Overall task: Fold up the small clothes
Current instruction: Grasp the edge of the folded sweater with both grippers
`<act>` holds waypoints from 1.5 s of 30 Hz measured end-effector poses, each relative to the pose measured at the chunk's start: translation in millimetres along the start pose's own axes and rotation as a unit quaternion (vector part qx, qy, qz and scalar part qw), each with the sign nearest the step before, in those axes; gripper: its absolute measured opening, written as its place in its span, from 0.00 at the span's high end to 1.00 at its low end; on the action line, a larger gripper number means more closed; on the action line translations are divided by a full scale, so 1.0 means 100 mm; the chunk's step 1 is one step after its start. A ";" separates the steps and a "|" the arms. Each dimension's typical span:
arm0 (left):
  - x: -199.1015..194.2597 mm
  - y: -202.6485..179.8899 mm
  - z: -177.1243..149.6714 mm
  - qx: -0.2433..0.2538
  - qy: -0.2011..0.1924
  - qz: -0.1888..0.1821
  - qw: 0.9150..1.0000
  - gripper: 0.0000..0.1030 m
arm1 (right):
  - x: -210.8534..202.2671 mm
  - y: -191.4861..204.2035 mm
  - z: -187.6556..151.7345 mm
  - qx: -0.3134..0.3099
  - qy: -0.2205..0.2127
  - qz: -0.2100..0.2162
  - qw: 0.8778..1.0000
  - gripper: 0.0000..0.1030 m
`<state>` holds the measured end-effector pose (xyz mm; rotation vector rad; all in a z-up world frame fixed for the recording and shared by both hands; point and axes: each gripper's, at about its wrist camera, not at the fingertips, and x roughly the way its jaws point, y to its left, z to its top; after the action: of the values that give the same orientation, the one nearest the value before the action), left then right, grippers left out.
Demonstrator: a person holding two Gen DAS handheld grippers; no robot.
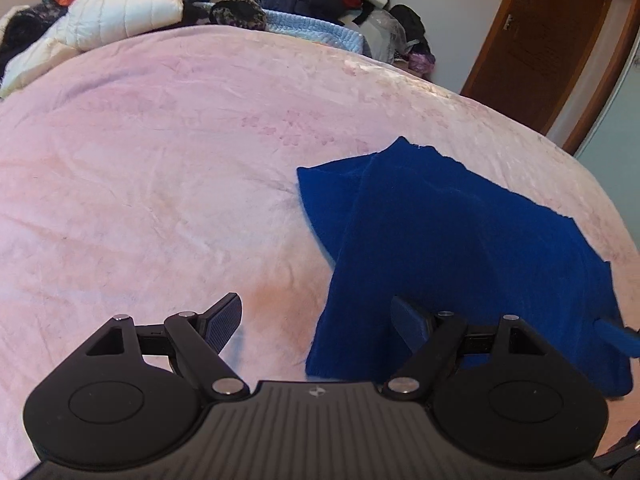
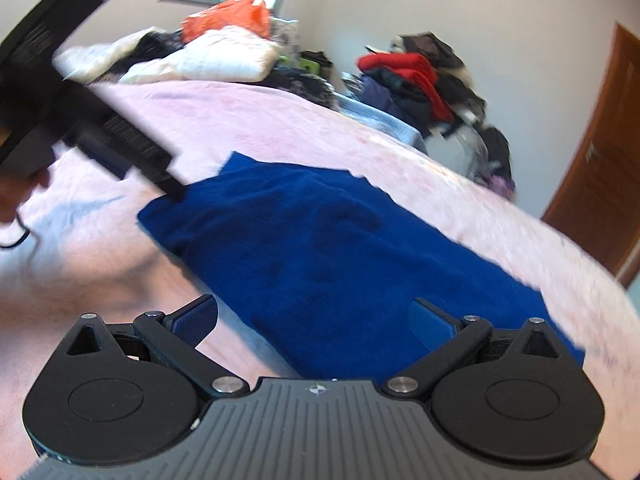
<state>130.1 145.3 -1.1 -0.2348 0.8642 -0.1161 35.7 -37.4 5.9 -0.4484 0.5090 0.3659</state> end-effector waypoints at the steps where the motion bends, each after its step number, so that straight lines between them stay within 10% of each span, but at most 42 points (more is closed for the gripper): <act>1: 0.05 0.03 0.05 -0.007 0.006 -0.014 1.000 0.20 | 0.02 0.06 0.03 -0.016 0.001 -0.003 1.000 0.01; 7: 0.33 0.26 0.28 -0.068 0.044 -0.110 0.991 0.20 | 0.13 0.38 0.09 -0.087 0.010 -0.021 0.996 0.01; 14: 0.50 0.37 0.37 -0.104 0.049 -0.139 0.984 0.20 | 0.24 0.64 0.07 -0.136 0.009 -0.042 0.990 0.01; 23: 0.34 0.11 0.19 -0.048 -0.011 -0.028 0.998 0.20 | 0.04 0.34 0.09 -0.014 -0.012 0.041 0.999 0.02; 35: 0.25 0.02 0.01 -0.009 -0.021 0.006 1.000 0.20 | -0.04 -0.40 -0.16 0.159 0.002 0.020 0.987 0.04; 45: 0.21 -0.20 -0.02 0.053 -0.048 0.069 0.995 0.20 | 0.02 -0.04 -0.10 0.055 0.003 0.005 0.998 0.04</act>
<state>142.0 121.6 -12.8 -0.0796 0.7736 -0.0226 35.6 -45.6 -1.7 -0.3411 0.5351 0.3437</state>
